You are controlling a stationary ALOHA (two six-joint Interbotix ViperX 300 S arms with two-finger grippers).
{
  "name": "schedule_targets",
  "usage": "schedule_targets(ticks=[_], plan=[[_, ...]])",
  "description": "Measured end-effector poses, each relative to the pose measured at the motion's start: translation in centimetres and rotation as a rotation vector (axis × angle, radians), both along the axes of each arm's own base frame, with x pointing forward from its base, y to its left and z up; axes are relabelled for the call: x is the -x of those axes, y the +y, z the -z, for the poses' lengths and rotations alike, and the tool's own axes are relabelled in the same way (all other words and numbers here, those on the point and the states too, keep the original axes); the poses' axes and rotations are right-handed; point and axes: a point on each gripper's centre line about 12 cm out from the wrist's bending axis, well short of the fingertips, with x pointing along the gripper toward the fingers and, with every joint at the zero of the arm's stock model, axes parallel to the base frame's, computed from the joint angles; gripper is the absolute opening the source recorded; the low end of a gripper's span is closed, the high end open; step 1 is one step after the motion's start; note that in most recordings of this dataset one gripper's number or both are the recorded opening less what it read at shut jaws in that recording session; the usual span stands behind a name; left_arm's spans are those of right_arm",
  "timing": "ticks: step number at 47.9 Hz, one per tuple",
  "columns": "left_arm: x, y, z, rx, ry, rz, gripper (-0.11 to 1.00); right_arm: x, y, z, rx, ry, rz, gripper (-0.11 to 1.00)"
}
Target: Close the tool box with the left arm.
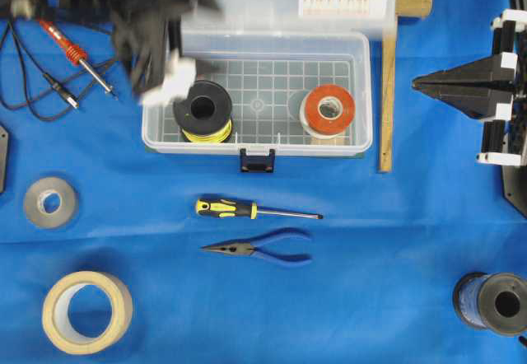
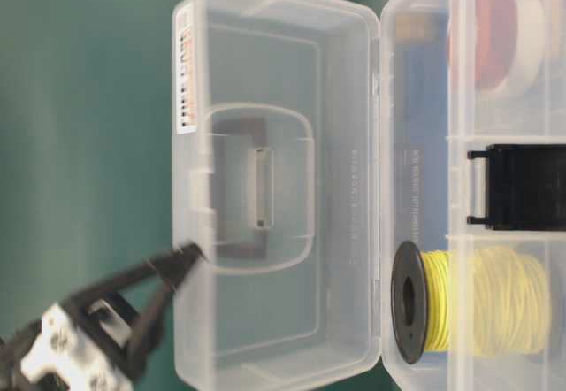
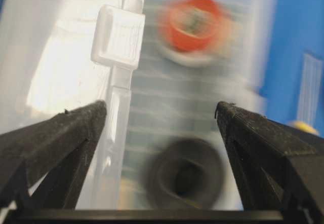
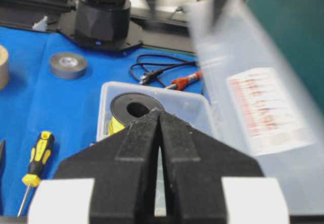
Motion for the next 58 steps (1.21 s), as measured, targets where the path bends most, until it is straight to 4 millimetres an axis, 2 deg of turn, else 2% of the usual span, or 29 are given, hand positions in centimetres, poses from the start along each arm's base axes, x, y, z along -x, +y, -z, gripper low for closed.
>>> schedule_targets(ticks=[5,11,23,32,41,47,51,58], plan=[[0.5,-2.0,1.0,0.047,0.023,0.007,0.94,0.0,0.0,0.0,0.0,0.0,-0.002,0.0],[0.8,-3.7,1.1,0.093,0.032,0.001,0.94,0.0,0.0,0.0,0.0,0.0,0.0,0.0],[2.2,-5.0,-2.1,0.088,-0.1,0.026,0.93,0.0,0.0,0.0,-0.001,0.0,-0.001,0.0],[4.9,-4.6,-3.6,0.066,-0.264,0.013,0.93,0.0,0.0,0.0,0.0,0.002,0.0,0.0],[8.9,-4.6,-5.0,0.035,-0.486,0.01,0.93,0.0,0.0,-0.1,0.0,-0.003,0.0,0.0],[11.8,-4.7,-4.3,0.02,-0.601,0.003,0.93,0.1,0.0,-0.1,0.001,-0.005,0.0,0.0],[13.5,-4.9,-2.9,0.013,-0.659,0.004,0.93,0.1,0.0,-0.1,0.001,-0.006,0.0,0.0],[16.3,-5.2,1.0,0.021,-0.717,-0.005,0.93,0.1,0.0,-0.1,0.001,-0.006,0.0,0.0]])
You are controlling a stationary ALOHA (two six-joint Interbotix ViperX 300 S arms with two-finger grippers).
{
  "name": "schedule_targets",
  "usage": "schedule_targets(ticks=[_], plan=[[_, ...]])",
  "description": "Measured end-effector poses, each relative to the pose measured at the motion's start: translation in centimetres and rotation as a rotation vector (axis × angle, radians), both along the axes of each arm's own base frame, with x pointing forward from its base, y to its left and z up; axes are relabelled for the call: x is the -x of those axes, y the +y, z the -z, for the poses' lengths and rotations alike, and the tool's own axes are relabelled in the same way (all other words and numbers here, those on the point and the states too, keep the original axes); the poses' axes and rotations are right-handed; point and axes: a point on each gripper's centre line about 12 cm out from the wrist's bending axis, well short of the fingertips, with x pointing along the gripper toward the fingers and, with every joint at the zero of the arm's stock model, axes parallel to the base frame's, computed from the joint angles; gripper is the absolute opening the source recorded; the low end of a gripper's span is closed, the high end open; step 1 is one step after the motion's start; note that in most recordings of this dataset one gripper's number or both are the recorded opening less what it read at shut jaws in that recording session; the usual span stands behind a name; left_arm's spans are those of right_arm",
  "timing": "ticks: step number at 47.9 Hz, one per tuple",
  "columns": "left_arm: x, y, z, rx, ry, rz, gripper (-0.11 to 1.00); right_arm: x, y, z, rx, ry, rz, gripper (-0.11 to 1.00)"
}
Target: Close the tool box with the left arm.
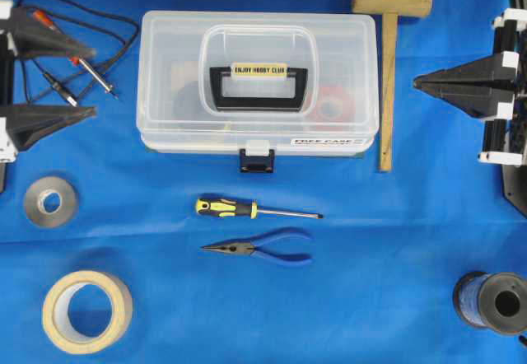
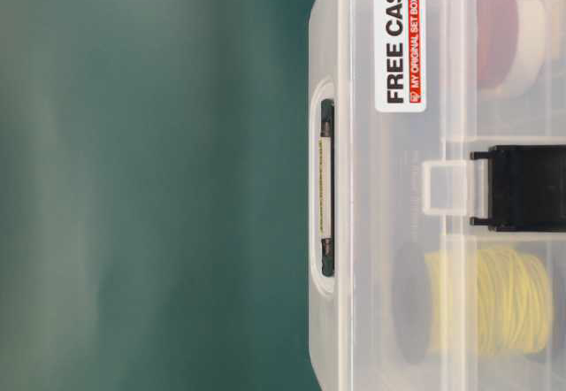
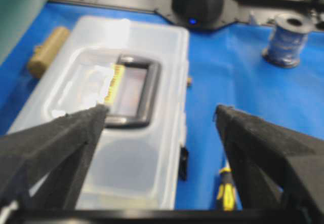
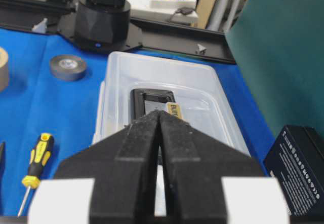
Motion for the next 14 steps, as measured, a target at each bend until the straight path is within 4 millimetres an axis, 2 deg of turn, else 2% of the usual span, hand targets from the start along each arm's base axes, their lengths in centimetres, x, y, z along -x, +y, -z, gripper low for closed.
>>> schedule_targets(ticks=[8,14], plan=[[2.6,-0.6,4.3,0.008,-0.035,0.015,0.93,0.0,0.0,0.0,0.0,0.0,0.0,0.0],[3.7,-0.9,6.1,0.01,-0.032,0.027,0.93,0.0,0.0,0.0,0.0,0.0,0.0,0.0]])
